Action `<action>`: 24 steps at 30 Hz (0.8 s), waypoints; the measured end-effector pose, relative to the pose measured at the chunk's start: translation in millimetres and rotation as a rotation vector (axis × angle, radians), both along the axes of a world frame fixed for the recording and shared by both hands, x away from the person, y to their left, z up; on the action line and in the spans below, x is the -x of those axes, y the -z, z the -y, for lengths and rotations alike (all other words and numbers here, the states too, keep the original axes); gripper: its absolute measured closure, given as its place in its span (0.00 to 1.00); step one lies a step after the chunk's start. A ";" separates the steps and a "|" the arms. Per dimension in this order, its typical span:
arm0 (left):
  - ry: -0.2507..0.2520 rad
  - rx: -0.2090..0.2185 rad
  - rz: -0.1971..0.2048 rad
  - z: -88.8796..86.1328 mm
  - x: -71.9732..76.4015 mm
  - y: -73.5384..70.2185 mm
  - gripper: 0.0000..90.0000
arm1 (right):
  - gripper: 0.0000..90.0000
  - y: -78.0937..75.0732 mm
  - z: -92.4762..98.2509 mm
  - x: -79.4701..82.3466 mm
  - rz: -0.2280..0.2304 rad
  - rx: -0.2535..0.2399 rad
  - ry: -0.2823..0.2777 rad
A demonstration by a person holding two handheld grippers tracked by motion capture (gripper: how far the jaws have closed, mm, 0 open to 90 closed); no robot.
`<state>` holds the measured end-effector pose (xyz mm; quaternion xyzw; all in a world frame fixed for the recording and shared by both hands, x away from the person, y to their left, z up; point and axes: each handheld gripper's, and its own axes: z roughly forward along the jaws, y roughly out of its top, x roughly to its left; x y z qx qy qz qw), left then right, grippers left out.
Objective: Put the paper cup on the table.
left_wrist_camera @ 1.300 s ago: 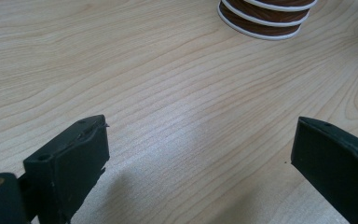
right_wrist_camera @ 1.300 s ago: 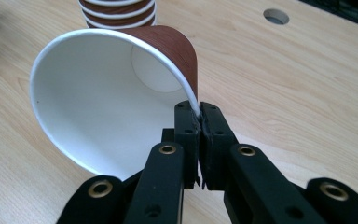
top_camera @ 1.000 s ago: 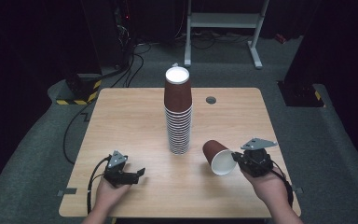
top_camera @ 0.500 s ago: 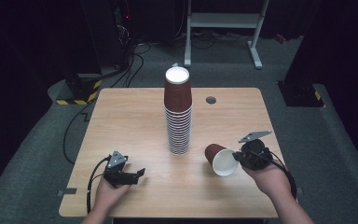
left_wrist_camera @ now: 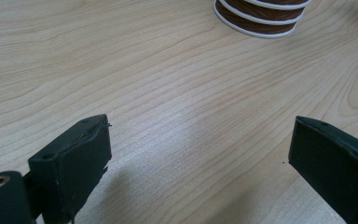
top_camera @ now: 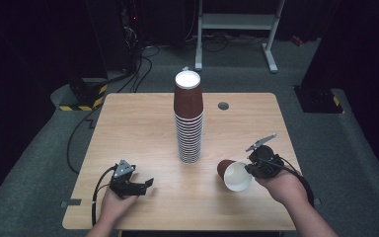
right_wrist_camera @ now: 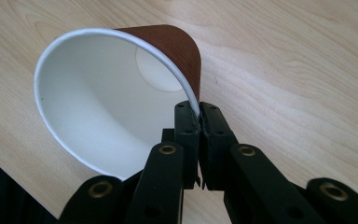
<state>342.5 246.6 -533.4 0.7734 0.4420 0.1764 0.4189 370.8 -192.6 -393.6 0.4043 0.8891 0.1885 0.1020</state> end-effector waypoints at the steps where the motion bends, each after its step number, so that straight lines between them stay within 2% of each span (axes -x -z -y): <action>1: -0.001 0.000 0.000 -0.3 -0.1 -0.1 0.07 | 0.96 0.0 0.2 -0.6 -0.006 0.005 -0.001; 12: 0.001 -0.002 0.000 0.0 -0.5 0.0 0.07 | 0.96 11.3 4.9 -1.9 -0.048 0.005 0.023; 16: 0.000 -0.003 0.000 0.0 -0.3 0.0 0.07 | 0.96 7.5 4.0 -2.3 -0.056 0.014 0.018; 24: -0.002 0.001 0.000 -0.6 0.1 0.0 0.07 | 0.96 -3.2 5.0 -1.1 -0.102 0.043 0.015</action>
